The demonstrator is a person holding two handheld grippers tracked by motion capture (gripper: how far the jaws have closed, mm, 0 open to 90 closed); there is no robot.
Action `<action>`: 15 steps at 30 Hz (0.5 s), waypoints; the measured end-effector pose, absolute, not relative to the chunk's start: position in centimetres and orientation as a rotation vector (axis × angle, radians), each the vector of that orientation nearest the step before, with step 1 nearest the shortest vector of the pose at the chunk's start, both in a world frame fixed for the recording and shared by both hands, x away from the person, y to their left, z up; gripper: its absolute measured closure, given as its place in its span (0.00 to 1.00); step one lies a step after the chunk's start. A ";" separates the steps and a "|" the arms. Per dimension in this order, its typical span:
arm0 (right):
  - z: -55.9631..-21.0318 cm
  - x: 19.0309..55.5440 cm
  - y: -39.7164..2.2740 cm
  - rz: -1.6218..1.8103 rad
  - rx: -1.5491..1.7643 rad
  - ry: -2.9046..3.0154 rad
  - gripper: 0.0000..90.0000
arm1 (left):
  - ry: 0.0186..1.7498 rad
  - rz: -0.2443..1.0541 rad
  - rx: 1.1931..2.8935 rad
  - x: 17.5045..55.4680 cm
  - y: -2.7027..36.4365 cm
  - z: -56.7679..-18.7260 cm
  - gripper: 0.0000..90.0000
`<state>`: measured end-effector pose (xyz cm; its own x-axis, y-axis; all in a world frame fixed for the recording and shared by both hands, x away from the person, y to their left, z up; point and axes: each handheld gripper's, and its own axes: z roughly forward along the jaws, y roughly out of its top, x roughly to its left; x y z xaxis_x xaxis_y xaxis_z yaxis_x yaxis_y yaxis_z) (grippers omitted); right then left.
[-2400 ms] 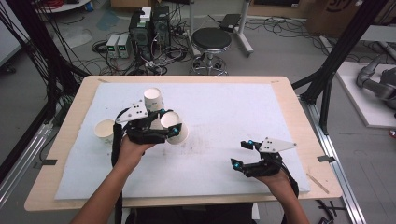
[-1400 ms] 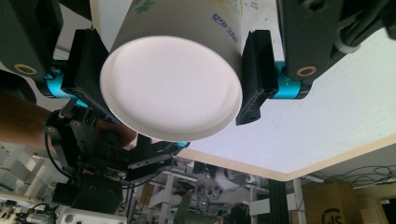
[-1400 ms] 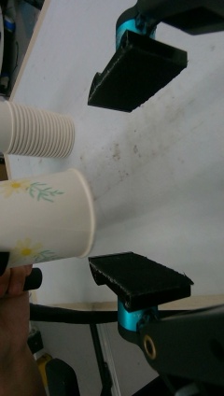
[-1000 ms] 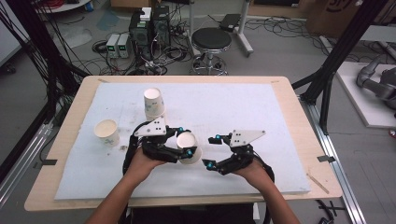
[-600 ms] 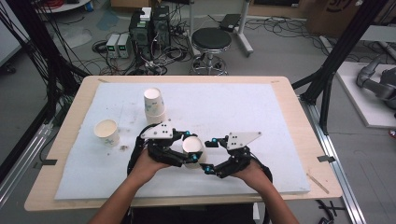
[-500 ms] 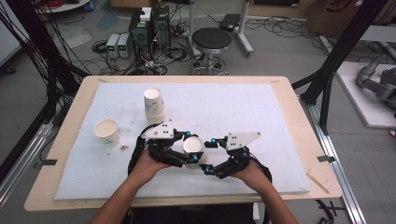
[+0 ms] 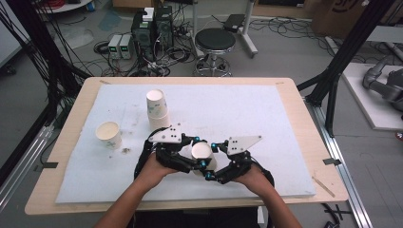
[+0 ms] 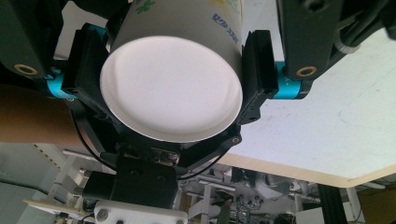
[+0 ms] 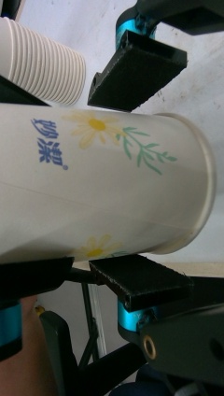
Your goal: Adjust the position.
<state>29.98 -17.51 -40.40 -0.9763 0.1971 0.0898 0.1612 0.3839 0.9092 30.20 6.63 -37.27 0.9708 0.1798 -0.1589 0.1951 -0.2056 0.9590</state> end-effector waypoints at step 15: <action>-40.6 30.1 -17.8 1.751 0.310 2.596 0.32 | 0.275 -0.033 1.763 30.3 6.6 -37.3 0.39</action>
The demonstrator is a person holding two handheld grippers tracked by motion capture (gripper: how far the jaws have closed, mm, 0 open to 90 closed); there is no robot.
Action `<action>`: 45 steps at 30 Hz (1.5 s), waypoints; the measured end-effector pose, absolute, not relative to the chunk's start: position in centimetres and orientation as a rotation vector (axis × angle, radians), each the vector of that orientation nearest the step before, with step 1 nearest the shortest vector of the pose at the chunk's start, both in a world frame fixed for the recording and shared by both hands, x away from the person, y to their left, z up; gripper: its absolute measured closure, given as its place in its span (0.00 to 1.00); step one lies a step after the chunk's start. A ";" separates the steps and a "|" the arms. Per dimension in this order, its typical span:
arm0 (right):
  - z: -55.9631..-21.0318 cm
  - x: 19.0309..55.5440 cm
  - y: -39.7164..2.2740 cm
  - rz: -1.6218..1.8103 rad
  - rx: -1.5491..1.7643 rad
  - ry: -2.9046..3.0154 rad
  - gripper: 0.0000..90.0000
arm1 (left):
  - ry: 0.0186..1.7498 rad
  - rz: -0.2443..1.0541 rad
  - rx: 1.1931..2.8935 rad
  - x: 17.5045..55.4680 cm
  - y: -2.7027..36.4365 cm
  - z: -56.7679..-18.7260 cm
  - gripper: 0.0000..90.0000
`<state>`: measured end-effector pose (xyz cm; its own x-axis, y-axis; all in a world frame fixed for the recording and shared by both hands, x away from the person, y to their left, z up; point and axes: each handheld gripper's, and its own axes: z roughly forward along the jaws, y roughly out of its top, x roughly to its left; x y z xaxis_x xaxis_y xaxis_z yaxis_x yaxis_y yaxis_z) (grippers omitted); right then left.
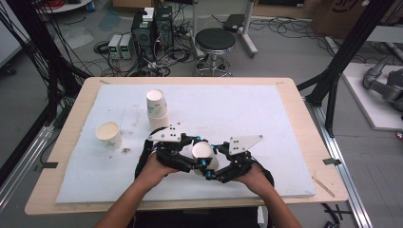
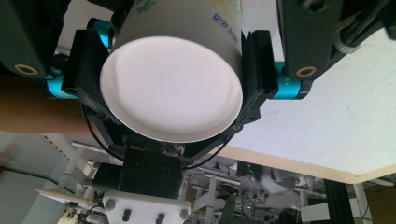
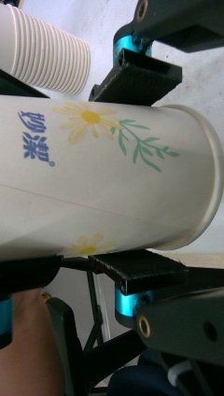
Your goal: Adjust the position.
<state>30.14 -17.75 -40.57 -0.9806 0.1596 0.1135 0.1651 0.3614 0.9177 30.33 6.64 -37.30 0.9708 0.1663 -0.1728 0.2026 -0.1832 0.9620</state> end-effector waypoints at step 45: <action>-37.8 29.7 -15.0 -1.042 -0.082 -3.149 0.33 | 0.255 -0.017 2.107 30.5 7.1 -37.1 0.25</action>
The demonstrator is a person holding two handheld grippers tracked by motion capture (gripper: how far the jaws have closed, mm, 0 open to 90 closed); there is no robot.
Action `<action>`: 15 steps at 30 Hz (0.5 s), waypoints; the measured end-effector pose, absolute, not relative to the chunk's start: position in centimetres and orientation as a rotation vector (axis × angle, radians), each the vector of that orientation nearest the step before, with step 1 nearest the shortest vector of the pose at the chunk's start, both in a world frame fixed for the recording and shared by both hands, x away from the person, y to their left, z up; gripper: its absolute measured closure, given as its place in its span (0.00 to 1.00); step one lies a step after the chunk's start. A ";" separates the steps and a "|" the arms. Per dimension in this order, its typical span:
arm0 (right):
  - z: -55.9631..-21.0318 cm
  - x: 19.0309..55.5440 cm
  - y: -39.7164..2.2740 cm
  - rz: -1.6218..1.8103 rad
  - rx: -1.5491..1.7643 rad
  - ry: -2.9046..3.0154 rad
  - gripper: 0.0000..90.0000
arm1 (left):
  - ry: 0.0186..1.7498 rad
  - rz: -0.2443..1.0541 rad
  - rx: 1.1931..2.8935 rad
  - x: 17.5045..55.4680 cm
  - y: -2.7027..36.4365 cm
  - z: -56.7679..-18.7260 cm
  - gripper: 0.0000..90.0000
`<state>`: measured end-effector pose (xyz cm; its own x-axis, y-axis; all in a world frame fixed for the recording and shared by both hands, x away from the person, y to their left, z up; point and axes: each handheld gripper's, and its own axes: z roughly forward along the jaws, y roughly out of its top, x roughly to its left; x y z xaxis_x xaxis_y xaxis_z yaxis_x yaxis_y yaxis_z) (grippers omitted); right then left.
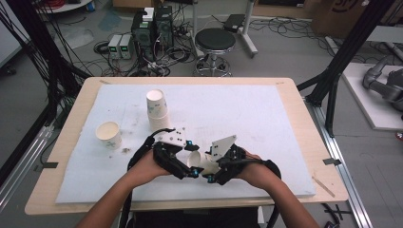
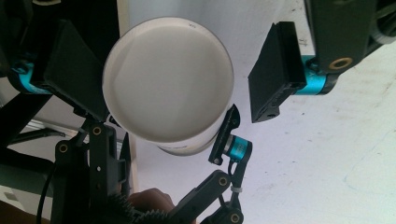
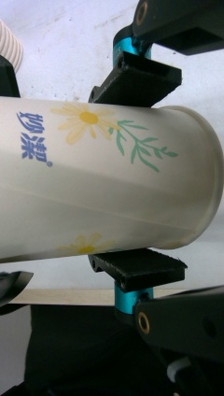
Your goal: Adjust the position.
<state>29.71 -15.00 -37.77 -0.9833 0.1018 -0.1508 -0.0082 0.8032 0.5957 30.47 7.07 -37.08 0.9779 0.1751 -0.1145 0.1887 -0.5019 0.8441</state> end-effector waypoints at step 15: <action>-37.5 29.7 -14.5 0.821 0.044 2.854 0.33 | 0.234 -0.051 2.135 30.5 6.5 -37.4 0.33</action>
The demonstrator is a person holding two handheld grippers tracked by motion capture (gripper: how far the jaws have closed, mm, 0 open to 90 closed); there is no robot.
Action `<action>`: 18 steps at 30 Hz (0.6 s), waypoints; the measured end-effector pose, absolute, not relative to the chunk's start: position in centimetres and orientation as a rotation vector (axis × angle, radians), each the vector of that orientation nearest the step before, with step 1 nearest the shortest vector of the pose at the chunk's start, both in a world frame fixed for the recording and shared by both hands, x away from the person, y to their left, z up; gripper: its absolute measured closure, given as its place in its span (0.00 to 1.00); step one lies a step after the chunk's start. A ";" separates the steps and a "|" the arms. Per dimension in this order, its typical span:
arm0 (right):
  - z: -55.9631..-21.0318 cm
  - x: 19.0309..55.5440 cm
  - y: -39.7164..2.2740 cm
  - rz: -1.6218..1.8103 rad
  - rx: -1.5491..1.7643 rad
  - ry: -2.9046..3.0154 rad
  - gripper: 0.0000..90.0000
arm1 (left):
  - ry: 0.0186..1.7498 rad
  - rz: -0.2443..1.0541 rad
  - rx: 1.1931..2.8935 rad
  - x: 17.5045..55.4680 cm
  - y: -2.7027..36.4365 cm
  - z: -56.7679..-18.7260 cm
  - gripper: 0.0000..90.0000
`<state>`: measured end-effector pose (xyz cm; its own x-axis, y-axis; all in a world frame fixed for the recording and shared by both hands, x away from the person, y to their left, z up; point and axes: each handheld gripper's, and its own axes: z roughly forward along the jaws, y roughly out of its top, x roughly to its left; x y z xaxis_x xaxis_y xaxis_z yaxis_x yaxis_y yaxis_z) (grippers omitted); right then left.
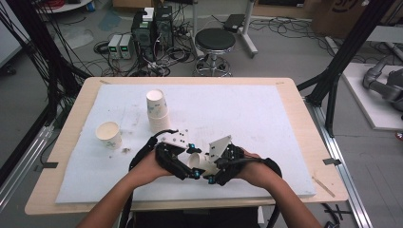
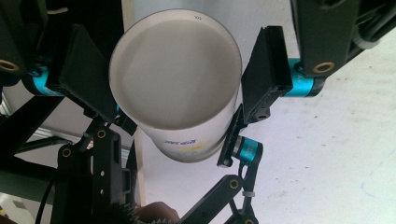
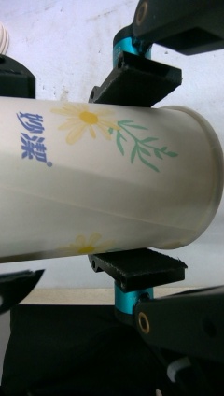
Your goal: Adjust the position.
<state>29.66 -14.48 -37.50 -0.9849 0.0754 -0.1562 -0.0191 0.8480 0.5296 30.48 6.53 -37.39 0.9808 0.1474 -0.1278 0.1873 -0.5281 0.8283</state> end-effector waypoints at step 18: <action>-36.8 29.6 -15.6 0.969 0.082 2.826 0.24 | 0.234 -0.059 2.098 30.6 7.6 -37.8 0.39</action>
